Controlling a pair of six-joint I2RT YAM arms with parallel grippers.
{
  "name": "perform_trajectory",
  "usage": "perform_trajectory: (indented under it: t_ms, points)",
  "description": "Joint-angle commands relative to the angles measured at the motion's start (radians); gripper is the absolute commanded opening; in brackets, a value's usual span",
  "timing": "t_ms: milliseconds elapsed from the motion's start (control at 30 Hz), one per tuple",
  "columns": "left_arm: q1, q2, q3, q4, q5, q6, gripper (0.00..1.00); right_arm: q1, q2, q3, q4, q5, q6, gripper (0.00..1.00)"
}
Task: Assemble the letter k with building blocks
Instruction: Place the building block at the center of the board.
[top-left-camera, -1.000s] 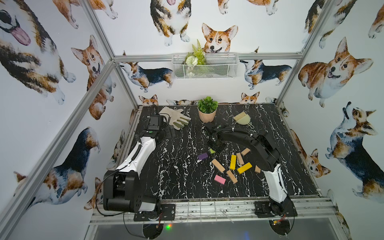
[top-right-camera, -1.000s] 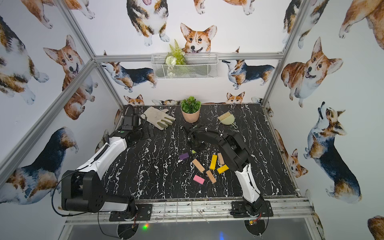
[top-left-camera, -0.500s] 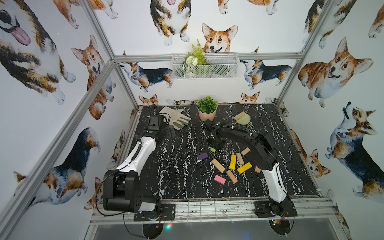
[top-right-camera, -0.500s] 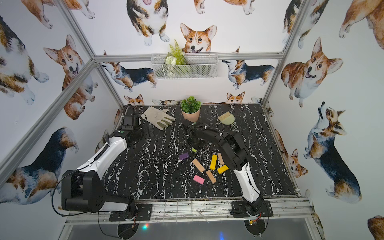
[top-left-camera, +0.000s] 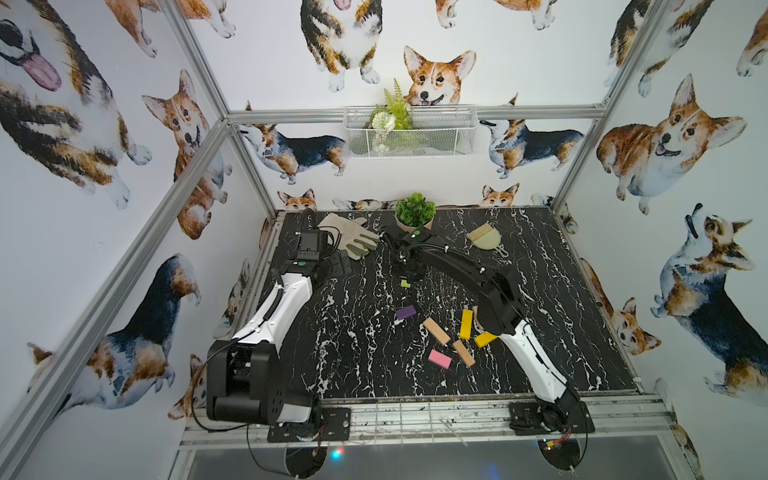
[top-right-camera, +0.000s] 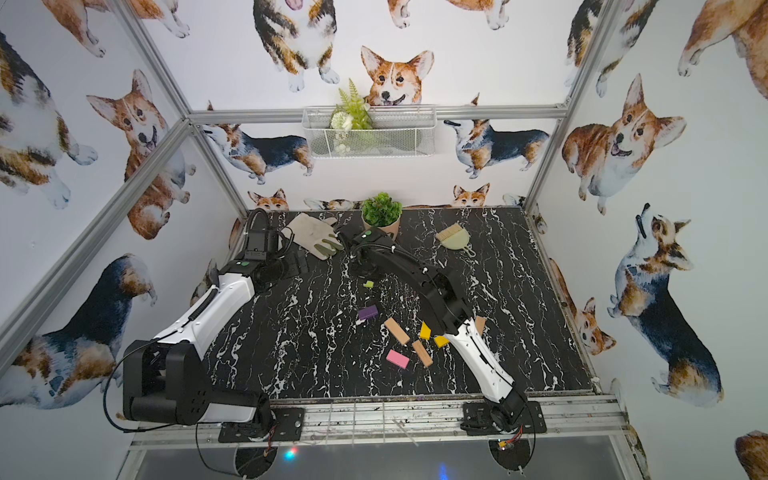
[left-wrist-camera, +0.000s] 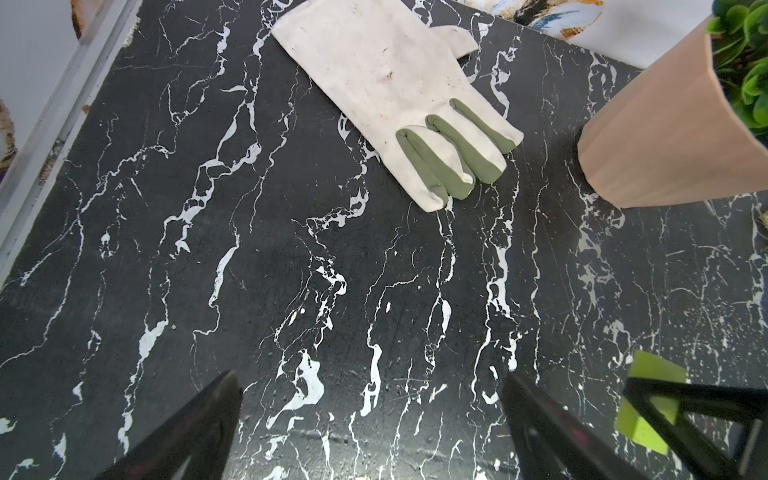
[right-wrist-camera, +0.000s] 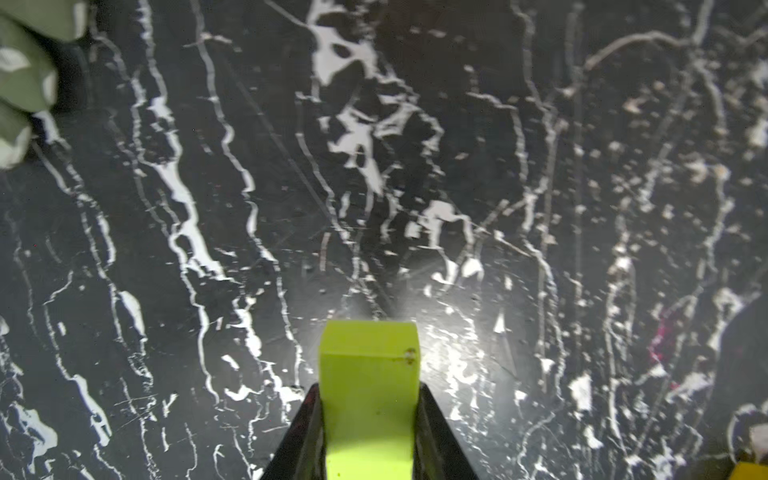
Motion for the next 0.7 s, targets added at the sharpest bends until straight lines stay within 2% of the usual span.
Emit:
perform_trajectory:
  t_ms: [0,667]
  points:
    - [-0.003,0.005,0.007,0.004,-0.011,-0.009,1.0,0.016,0.067,0.112,-0.129,0.004,-0.081,0.23]
    - [-0.013,0.014,0.01,0.004,-0.007,-0.009,1.0,0.011,0.108,0.043,-0.019,-0.067,-0.07,0.24]
